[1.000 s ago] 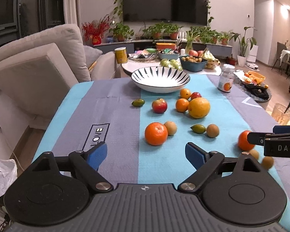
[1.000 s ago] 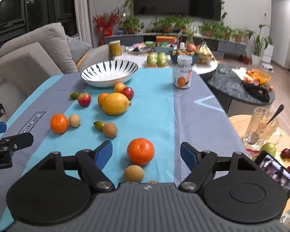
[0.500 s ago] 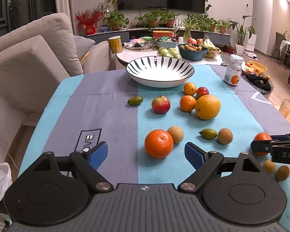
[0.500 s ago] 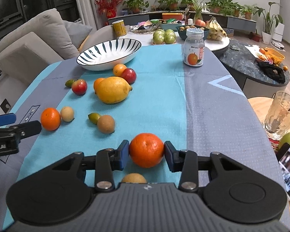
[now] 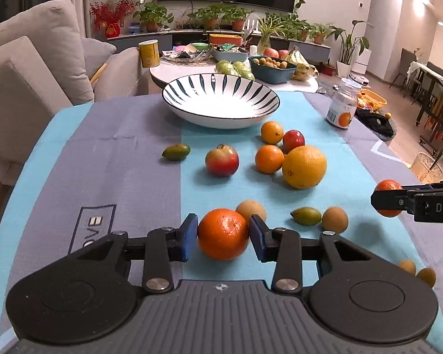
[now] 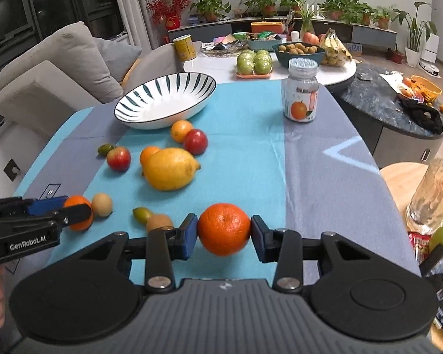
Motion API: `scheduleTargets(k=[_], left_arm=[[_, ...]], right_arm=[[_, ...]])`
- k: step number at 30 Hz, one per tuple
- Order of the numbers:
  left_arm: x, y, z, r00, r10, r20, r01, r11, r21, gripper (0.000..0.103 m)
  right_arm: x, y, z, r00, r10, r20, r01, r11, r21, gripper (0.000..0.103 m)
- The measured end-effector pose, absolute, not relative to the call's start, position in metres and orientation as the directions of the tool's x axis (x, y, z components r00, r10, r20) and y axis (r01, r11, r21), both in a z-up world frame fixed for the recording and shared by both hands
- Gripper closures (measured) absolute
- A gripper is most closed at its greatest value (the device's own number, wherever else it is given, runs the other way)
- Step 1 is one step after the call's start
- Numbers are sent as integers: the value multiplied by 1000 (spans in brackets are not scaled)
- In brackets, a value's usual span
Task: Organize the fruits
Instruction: 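Carry both held tangerines over the white striped bowl with both tools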
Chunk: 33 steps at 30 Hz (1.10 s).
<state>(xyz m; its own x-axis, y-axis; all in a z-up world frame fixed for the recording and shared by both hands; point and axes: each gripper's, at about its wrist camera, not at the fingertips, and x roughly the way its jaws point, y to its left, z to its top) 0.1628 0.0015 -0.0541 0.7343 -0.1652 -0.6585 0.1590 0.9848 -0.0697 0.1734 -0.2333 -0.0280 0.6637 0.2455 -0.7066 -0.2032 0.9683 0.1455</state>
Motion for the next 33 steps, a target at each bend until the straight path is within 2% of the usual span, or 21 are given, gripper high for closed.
scheduleTargets(k=[5, 17, 22, 33], left_arm=[[161, 6, -51, 741, -220, -635, 208, 974, -94, 68], [181, 32, -1, 824, -200, -530, 208, 977, -47, 68], [210, 37, 9, 835, -212, -508, 204, 976, -71, 68], [289, 39, -7, 815, -250, -523, 208, 968, -139, 68]], right_arm=[[187, -238, -25, 649, 276, -709, -200, 961, 191, 24], [227, -240, 10, 694, 284, -662, -239, 958, 160, 24], [253, -234, 24, 676, 354, -646, -299, 933, 199, 24], [323, -204, 34, 638, 438, -633, -370, 896, 247, 24]])
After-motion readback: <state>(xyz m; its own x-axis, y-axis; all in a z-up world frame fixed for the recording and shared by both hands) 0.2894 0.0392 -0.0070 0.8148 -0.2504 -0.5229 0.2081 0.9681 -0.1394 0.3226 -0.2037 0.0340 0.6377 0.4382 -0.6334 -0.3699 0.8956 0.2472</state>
